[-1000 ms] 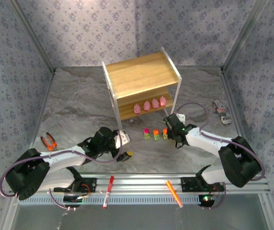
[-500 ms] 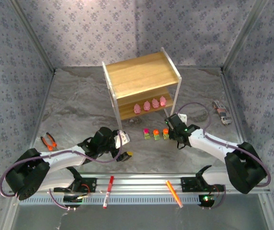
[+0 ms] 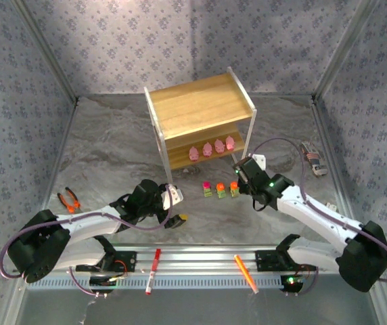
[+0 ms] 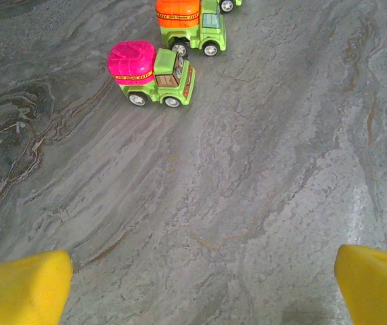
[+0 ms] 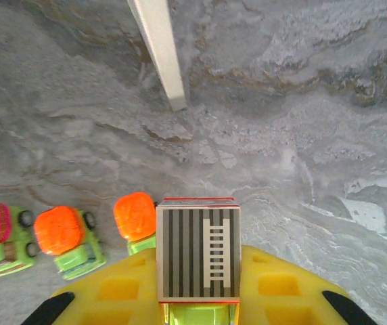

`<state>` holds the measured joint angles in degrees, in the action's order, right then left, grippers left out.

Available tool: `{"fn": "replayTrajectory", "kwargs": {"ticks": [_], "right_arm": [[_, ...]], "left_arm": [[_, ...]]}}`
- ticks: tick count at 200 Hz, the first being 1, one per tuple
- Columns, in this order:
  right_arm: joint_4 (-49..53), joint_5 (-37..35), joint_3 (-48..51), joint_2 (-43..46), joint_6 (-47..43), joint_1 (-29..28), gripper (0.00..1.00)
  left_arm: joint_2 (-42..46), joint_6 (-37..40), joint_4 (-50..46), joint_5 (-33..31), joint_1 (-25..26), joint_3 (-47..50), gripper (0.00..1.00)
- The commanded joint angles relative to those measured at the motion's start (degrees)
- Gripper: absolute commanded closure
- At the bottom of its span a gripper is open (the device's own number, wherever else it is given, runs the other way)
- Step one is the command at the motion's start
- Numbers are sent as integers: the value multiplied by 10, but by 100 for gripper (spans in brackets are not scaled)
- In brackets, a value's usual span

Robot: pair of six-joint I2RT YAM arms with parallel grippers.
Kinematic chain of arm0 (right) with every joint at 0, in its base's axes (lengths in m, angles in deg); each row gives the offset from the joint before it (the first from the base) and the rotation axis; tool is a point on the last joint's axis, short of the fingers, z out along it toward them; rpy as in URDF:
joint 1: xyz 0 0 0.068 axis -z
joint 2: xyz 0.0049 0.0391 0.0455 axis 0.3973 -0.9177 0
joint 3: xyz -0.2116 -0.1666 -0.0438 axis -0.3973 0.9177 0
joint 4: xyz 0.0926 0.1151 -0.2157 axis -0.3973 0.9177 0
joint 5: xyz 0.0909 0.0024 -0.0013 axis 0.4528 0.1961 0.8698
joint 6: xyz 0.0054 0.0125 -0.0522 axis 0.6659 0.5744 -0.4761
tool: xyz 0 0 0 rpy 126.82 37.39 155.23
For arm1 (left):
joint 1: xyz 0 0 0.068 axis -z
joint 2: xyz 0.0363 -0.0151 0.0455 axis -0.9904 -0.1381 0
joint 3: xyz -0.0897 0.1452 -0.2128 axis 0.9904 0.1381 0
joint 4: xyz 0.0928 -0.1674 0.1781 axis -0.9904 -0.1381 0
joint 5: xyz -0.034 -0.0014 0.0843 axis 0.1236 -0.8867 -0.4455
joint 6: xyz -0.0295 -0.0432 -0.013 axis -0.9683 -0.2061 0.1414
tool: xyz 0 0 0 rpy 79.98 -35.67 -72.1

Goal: Place and organize the plastic toys onto the shelf

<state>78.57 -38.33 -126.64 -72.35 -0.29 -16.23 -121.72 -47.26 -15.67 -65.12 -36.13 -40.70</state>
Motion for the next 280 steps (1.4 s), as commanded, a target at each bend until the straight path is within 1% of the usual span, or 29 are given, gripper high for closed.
{"fn": "replayTrajectory", "kwargs": {"ticks": [1,32,60,66,93,164,213,238,254,280], "right_arm": [[79,-26,-46,17,6,-20,78],[133,-43,-115,15,-4,-51,78],[193,-69,-202,5,-11,-80,78],[203,-71,-221,3,-32,-82,78],[243,-79,-300,-4,-49,-90,78],[282,-72,-441,-28,-89,-109,78],[301,-80,-557,-83,-131,-125,78],[305,-78,-629,-124,-179,-126,78],[316,-79,-677,-154,-203,-124,78],[338,-54,-743,-197,-222,-107,77]], "left_arm": [[-1,7,8,3,4,-12,0],[-1,7,8,3,3,-11,0],[-1,7,8,3,3,-11,0],[-1,8,8,4,3,-11,0],[-1,8,8,2,4,-11,0],[1,10,9,4,3,-9,0],[11,9,4,4,4,-8,0],[21,7,-7,-3,4,-10,0],[30,6,-25,-5,2,-16,0],[46,5,-64,2,-6,-28,0]]}}
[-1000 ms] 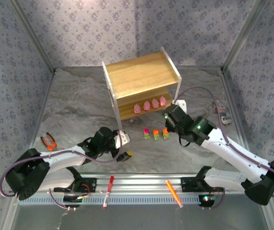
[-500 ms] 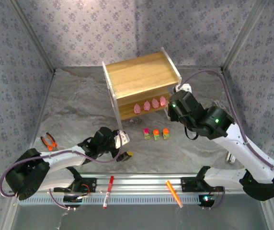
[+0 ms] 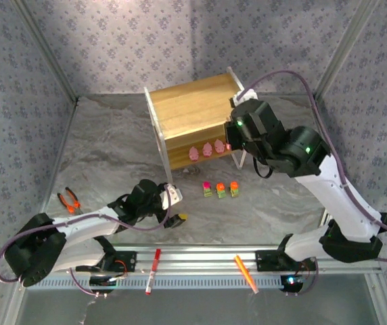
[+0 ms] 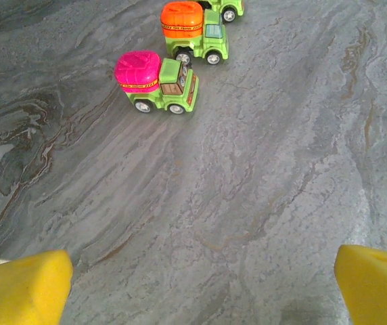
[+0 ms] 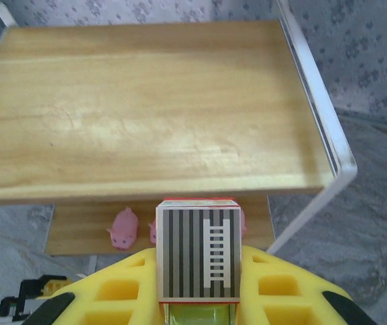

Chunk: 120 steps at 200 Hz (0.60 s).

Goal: Place and organize the plastic toys onto the shelf

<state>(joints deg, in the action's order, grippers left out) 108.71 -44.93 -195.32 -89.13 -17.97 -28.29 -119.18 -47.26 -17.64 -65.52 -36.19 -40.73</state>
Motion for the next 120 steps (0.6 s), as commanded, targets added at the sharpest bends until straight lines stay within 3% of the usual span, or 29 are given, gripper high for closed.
{"fn": "replayTrajectory", "kwargs": {"ticks": [1,72,120], "right_arm": [[37,12,-59,-30,-46,15,78],[74,122,-146,-112,-75,126,77],[110,169,-220,-172,-88,164,76]], "left_arm": [[22,5,-46,7,-6,-28,0],[59,2,-99,76,-31,-37,0],[69,3,-98,94,-37,-30,0]]}}
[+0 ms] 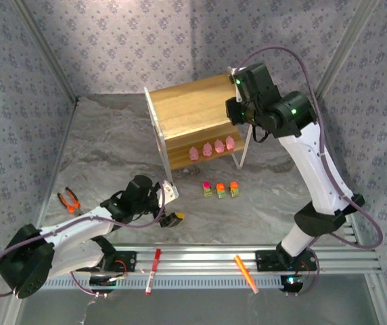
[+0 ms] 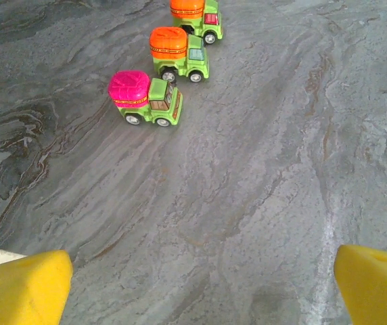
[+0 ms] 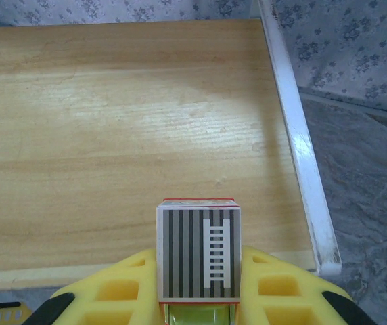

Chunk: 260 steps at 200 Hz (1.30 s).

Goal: Place and organize the plastic toys onto the shelf

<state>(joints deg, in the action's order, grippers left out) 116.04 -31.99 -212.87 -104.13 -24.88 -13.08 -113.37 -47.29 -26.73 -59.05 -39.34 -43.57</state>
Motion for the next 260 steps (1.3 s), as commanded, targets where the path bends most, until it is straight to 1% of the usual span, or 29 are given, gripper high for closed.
{"fn": "replayTrajectory", "kwargs": {"ticks": [1,46,74,159,195,232,260], "right_arm": [[37,40,-46,-23,-19,12,76],[71,56,-103,-67,-28,30,75],[87,59,-121,-82,-33,36,75],[91,70,-129,-105,-37,57,74],[95,75,-139,-116,-37,57,75],[96,78,-139,-120,-38,58,72],[95,80,-140,-121,-38,58,68]], "left_arm": [[12,4,-7,30,-6,-1,0],[15,4,7,32,-9,8,0],[15,2,16,30,-11,12,0],[13,8,26,36,-13,19,0],[13,7,29,34,-12,20,0],[13,8,30,35,-13,21,0],[13,8,29,35,-13,21,0]]}}
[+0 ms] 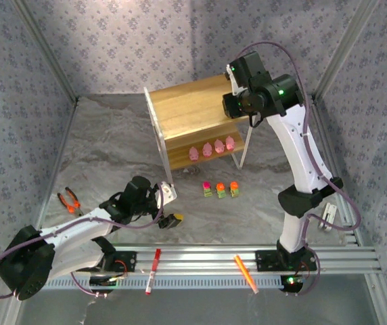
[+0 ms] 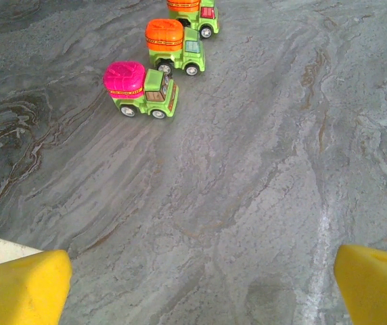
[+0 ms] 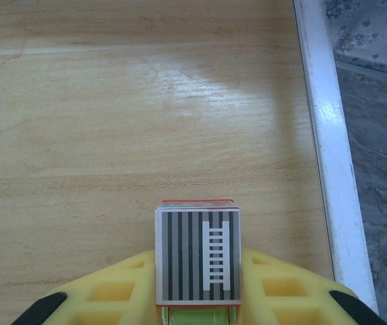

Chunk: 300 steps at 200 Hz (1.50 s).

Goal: Place and organize the plastic toys onto the shelf

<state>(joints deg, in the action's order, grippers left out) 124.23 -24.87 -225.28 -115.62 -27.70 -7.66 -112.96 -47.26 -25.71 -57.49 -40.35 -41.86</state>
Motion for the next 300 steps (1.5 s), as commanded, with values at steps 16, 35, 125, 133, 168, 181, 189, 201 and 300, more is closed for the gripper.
{"fn": "replayTrajectory", "kwargs": {"ticks": [16,35,125,133,168,181,189,201,300], "right_arm": [[11,9,-19,-6,-10,4,63],[11,11,-21,-7,-10,4,60],[30,4,-61,-2,-13,10,52],[31,2,-61,2,-12,11,51],[24,-29,-37,41,-4,7,49],[10,-47,-7,69,7,-4,48],[-3,-65,21,91,13,-15,47],[-28,-95,79,133,25,-35,46],[-187,-279,639,435,232,-239,42]], "left_arm": [[9,8,19,19,-3,4,0],[9,8,20,20,-2,4,0],[2,10,24,20,-2,3,0],[0,10,24,20,-2,3,0],[-11,19,25,19,6,3,0],[-18,20,29,10,16,3,0],[-22,18,33,0,21,2,0],[-29,10,38,-11,25,-1,0],[-63,-118,117,-159,55,0,0]]}}
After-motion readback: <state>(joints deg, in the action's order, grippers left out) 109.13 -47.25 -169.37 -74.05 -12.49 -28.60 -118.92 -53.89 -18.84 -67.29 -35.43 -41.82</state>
